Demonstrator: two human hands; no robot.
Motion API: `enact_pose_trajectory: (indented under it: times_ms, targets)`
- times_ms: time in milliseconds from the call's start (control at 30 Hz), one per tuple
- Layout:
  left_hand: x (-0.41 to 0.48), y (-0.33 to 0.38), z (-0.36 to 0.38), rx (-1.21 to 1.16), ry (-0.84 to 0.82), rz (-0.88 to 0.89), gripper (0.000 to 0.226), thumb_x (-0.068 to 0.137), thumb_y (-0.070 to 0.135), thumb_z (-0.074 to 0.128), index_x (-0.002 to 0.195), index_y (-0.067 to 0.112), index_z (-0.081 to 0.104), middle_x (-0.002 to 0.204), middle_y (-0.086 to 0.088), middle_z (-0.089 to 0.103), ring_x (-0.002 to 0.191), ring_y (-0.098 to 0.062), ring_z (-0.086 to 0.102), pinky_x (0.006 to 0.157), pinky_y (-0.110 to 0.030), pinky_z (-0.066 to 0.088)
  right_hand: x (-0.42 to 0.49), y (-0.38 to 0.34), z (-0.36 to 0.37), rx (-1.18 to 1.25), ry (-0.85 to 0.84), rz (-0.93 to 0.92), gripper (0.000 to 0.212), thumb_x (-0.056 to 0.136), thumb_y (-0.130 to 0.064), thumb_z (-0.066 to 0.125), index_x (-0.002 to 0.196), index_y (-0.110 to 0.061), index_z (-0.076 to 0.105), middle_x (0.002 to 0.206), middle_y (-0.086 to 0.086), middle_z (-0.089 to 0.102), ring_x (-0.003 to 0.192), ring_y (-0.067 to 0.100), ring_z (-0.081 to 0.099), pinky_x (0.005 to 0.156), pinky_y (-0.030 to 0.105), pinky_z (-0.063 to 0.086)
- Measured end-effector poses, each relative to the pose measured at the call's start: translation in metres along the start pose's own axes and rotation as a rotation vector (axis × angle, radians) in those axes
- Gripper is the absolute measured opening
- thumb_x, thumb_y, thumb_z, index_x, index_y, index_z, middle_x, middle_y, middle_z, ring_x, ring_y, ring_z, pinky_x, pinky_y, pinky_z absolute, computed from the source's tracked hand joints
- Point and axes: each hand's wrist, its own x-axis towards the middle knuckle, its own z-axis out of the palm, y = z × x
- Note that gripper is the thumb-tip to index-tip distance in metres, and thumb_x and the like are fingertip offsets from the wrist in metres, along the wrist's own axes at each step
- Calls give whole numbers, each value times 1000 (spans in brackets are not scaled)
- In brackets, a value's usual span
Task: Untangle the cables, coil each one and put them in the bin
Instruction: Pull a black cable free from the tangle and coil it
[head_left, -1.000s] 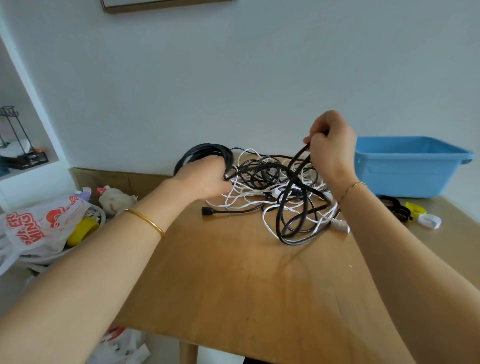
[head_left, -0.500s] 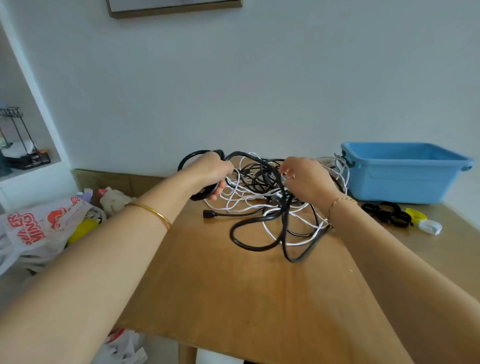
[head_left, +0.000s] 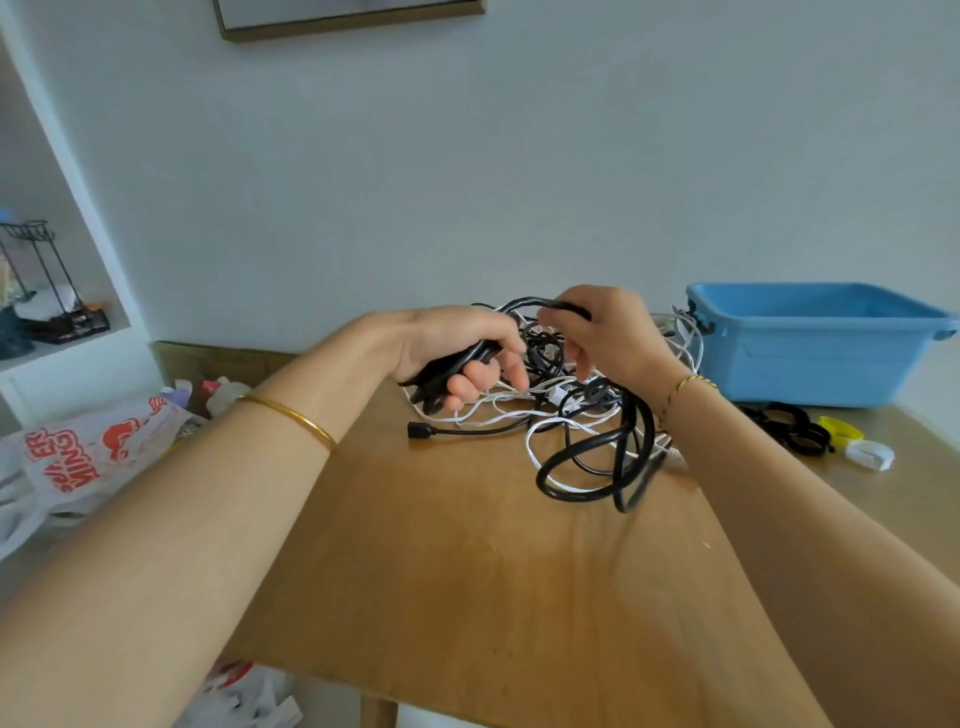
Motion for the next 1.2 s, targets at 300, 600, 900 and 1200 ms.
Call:
enact_pose_trajectory:
  times_ms: [300, 600, 900, 1200]
  targets:
    - [4, -2, 1, -721, -461, 333, 50, 88, 28, 32, 95, -4, 70, 41, 6, 44, 27, -3, 39, 32, -15, 37, 0, -8, 10, 41, -165, 44, 19, 88, -3, 49, 75, -17, 52, 55, -2, 62, 40, 13, 58, 44, 15, 44]
    - [-1, 12, -12, -1253, 125, 457, 39, 97, 26, 34, 90, -1, 61, 40, 10, 36, 28, -2, 31, 32, -14, 31, -12, 2, 8, 419, -398, 69, 7, 81, -6, 55, 87, -4, 58, 76, 12, 65, 71, 16, 63, 68, 24, 47]
    - [18, 3, -24, -1549, 518, 644, 23, 94, 5, 42, 71, 11, 41, 45, 2, 36, 34, -9, 31, 72, -39, 60, -32, 7, 28, 669, -318, 166, 70, 97, -57, 16, 88, -4, 61, 55, -1, 47, 43, 9, 36, 38, 16, 27]
    - [42, -34, -36, -1320, 966, 493, 25, 91, 3, 46, 66, 6, 45, 50, -3, 50, 36, -13, 45, 81, -42, 55, -57, -37, 4, 97, -272, -223, 34, 87, -22, 64, 63, -2, 50, 52, -7, 31, 50, 8, 28, 49, 19, 22]
